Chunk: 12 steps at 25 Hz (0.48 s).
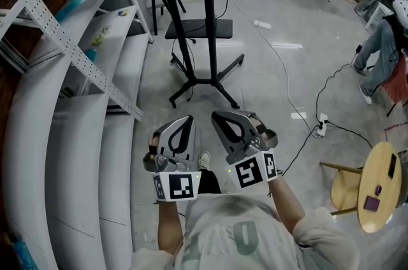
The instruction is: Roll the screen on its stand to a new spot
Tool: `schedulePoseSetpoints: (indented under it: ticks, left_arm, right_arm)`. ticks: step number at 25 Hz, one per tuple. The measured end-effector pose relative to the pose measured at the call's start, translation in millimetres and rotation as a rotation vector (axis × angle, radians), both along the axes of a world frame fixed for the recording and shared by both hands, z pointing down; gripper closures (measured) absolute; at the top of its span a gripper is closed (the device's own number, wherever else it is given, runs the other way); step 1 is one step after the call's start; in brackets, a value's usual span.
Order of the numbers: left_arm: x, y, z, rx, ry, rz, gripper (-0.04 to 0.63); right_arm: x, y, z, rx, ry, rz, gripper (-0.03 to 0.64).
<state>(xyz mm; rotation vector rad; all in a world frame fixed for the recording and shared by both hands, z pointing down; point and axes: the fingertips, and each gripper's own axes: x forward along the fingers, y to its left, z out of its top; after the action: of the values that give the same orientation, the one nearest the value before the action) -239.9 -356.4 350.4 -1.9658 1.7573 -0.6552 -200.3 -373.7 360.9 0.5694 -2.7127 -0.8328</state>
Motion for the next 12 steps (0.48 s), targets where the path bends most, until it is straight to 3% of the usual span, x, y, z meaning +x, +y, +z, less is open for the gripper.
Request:
schedulePoseSetpoints:
  ticks: [12]
  left_arm:
    - [-129,-154,-19,0.023,-0.015,0.095,0.58]
  right_arm:
    - [-120,-158,-12,-0.024,-0.035,0.122,0.594]
